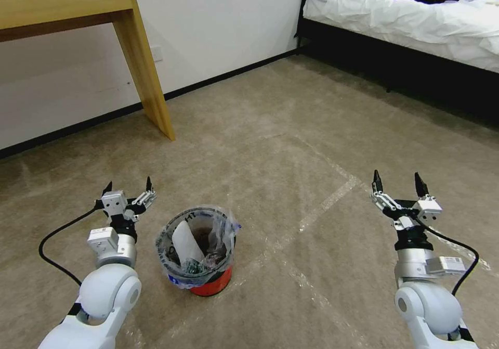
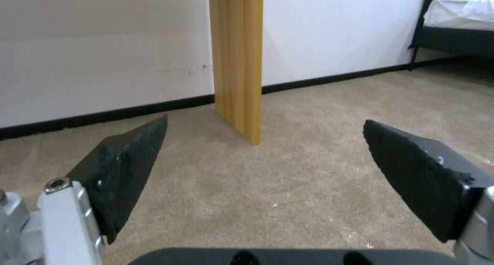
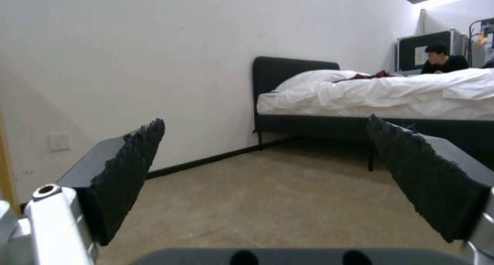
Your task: Pick up the trash bin and place the garbage on the floor into it.
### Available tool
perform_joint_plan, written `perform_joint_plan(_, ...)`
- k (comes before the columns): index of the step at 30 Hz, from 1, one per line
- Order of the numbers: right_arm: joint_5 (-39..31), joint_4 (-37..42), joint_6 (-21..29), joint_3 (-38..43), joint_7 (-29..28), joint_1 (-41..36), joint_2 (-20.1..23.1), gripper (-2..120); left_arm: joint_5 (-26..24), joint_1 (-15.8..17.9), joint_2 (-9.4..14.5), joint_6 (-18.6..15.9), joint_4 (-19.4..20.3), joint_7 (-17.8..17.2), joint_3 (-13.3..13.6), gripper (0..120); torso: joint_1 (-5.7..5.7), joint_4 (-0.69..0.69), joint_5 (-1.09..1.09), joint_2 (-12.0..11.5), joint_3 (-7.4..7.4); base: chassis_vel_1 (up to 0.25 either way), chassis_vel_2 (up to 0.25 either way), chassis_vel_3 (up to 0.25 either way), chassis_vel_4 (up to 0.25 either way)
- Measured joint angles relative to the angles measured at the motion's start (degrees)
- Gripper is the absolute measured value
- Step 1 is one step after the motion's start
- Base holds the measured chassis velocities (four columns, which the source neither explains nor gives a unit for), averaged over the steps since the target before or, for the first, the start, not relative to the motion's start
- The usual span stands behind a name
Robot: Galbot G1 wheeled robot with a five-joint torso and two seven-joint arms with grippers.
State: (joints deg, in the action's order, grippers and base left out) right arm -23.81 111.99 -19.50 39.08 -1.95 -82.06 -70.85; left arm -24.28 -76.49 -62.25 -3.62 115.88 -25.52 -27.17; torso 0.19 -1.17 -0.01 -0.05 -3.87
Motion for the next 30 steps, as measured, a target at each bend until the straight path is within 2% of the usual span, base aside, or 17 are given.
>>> perform_joint_plan(30, 0.02, -0.01, -0.07, 0.01, 0.01, 0.00, -0.01, 100, -0.05, 0.01, 0.01, -0.04, 0.01, -0.05, 0.00, 100, 0.00, 0.00, 0.00, 0.00, 0.00, 0.000, 0.000, 0.000, 0.000)
